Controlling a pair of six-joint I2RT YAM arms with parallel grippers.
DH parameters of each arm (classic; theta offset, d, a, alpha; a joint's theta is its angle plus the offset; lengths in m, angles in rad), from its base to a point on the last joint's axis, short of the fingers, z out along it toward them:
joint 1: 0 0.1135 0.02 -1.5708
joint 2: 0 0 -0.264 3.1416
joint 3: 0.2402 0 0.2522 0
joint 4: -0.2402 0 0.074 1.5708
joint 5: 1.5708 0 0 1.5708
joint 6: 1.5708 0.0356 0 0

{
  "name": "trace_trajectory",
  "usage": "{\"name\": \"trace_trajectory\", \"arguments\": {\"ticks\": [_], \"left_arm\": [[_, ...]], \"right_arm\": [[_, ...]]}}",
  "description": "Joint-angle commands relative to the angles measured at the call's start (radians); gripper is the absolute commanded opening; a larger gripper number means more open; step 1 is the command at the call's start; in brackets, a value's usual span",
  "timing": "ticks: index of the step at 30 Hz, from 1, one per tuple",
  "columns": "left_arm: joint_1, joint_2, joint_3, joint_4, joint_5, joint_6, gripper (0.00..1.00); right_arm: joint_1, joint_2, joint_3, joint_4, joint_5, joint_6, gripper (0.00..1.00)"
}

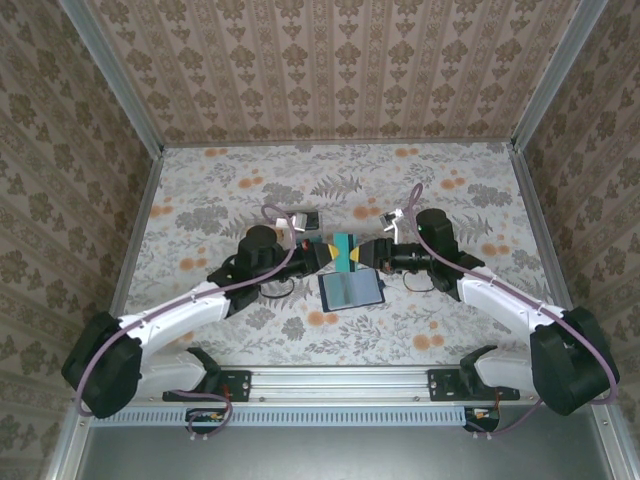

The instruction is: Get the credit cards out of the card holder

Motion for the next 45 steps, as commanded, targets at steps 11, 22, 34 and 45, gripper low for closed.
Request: {"name": "trace_trajectory", "arguments": {"ticks": [11, 22, 34, 45], "left_arm": [[0.033, -0.106, 0.249, -0.750, -0.223, 0.538, 0.00], [0.029, -0.013, 0.394, -0.934, -0.484, 1.188, 0.01], [0.030, 0.136, 0.451, -0.904, -0.460, 1.704, 0.00], [0.035, 0.278, 0.479, -0.843, -0.471, 1.963, 0.00]], "right_arm": [[0.004, -0.105, 0.045, -0.256, 0.147, -0.146, 1.00], [0.004, -0.145, 0.063, -0.320, 0.219, -0.186, 1.00], [0.000, -0.188, 0.064, -0.355, 0.268, -0.194, 1.00], [-0.003, -0.190, 0.086, -0.383, 0.275, -0.206, 1.00]]}}
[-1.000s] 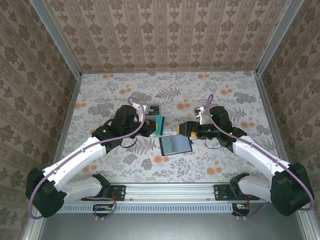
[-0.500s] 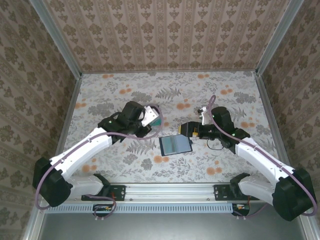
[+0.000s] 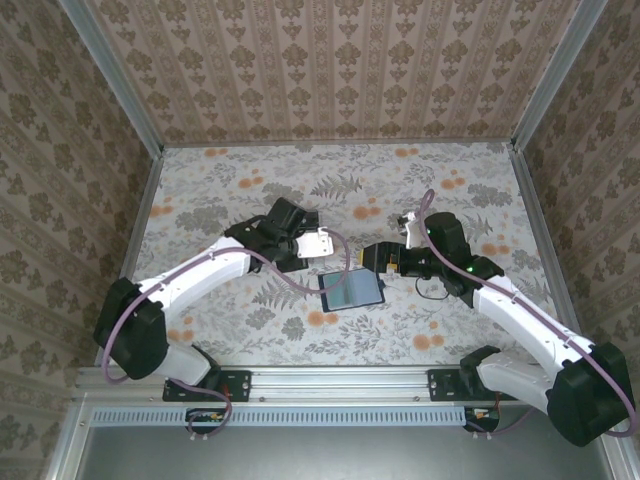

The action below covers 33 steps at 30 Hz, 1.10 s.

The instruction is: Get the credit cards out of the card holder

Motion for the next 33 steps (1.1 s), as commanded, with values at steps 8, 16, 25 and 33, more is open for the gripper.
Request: {"name": "trace_trajectory", "arguments": {"ticks": [8, 16, 25, 33], "left_arm": [[0.041, 0.068, 0.051, 0.023, 0.032, 0.167, 0.00], [0.069, 0.111, 0.073, 0.024, 0.034, 0.180, 0.00], [0.083, 0.153, 0.080, 0.034, 0.050, 0.174, 0.00], [0.086, 0.195, 0.103, 0.022, 0.081, 0.147, 0.00]], "right_arm": [[-0.002, -0.016, 0.035, -0.032, 0.027, -0.015, 1.00], [-0.003, -0.015, 0.025, -0.017, 0.029, -0.004, 1.00], [-0.004, -0.020, 0.018, -0.014, 0.033, 0.001, 1.00], [-0.003, -0.021, 0.015, -0.018, 0.029, 0.004, 1.00]]}}
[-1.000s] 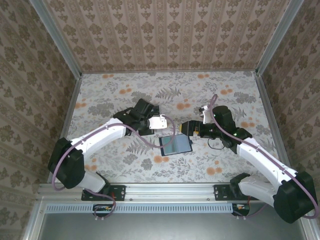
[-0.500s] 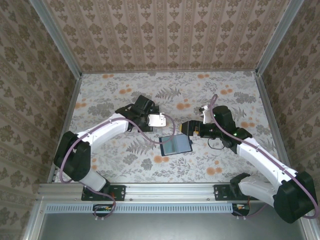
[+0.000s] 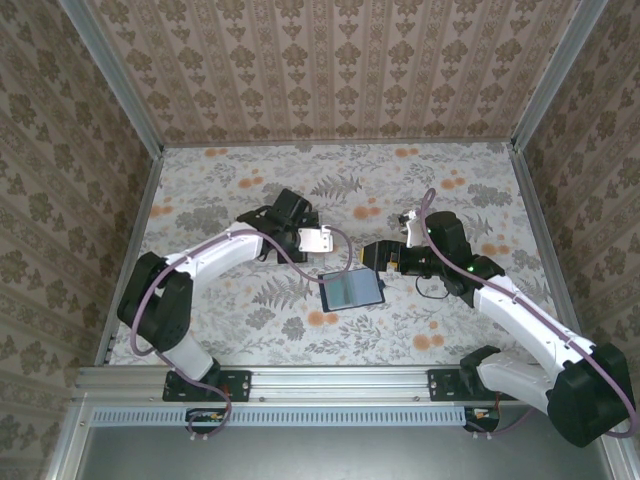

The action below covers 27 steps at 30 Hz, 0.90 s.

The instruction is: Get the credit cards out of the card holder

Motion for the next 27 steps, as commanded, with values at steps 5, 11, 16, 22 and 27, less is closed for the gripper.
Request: {"name": "trace_trajectory", "arguments": {"ticks": [5, 11, 16, 22, 27], "left_arm": [[0.008, 0.034, 0.044, -0.012, 0.029, -0.017, 0.00], [0.012, 0.041, 0.062, -0.010, -0.010, -0.038, 0.29], [0.012, 0.036, 0.061, 0.010, -0.042, -0.042, 0.30], [0.012, 0.053, 0.060, 0.026, -0.072, -0.046, 0.30], [0.015, 0.084, 0.076, 0.041, -0.119, -0.059, 0.28]], "right_arm": [[-0.003, -0.019, 0.004, -0.009, 0.006, 0.009, 1.00], [-0.004, -0.021, -0.003, -0.004, 0.007, 0.013, 1.00], [-0.003, -0.018, -0.006, 0.006, 0.005, 0.017, 1.00], [-0.003, -0.013, -0.010, 0.013, 0.005, 0.020, 1.00], [-0.003, -0.013, -0.009, 0.013, 0.005, 0.017, 1.00]]}}
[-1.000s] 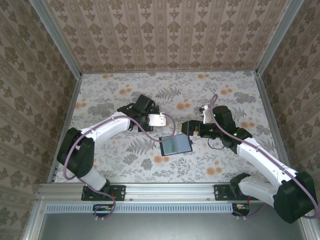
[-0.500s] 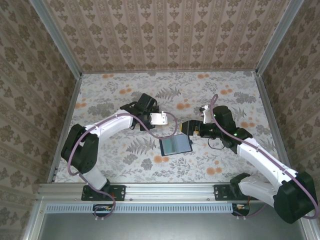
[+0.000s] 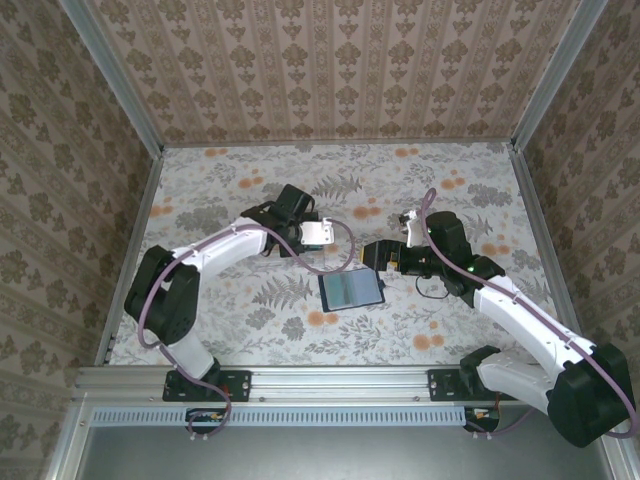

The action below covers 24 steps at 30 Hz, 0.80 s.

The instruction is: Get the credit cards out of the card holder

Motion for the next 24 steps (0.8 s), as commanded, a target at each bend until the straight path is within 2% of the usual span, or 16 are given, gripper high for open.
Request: {"name": "trace_trajectory", "arguments": {"ticks": [1, 4, 9, 19, 21, 24], "left_arm": [[0.009, 0.033, 0.038, 0.010, -0.045, -0.028, 0.28], [0.012, 0.042, 0.054, 0.002, -0.055, -0.037, 0.27], [0.012, 0.013, 0.047, -0.008, -0.014, -0.043, 0.26], [0.012, -0.101, 0.027, -0.054, 0.033, -0.110, 0.38], [0.012, -0.141, 0.011, -0.050, 0.048, -0.154, 0.43], [0.014, -0.229, -0.037, -0.011, 0.084, -0.264, 0.63]], "right_arm": [[-0.003, -0.010, -0.009, 0.009, 0.002, 0.010, 1.00], [-0.004, -0.007, -0.007, 0.011, 0.002, 0.010, 1.00], [-0.002, -0.002, -0.005, 0.013, 0.001, 0.009, 1.00], [-0.003, 0.037, 0.003, 0.025, -0.016, 0.008, 1.00], [-0.003, 0.049, 0.008, 0.026, -0.018, 0.006, 1.00], [-0.001, 0.071, 0.019, 0.013, -0.021, -0.011, 1.00]]}}
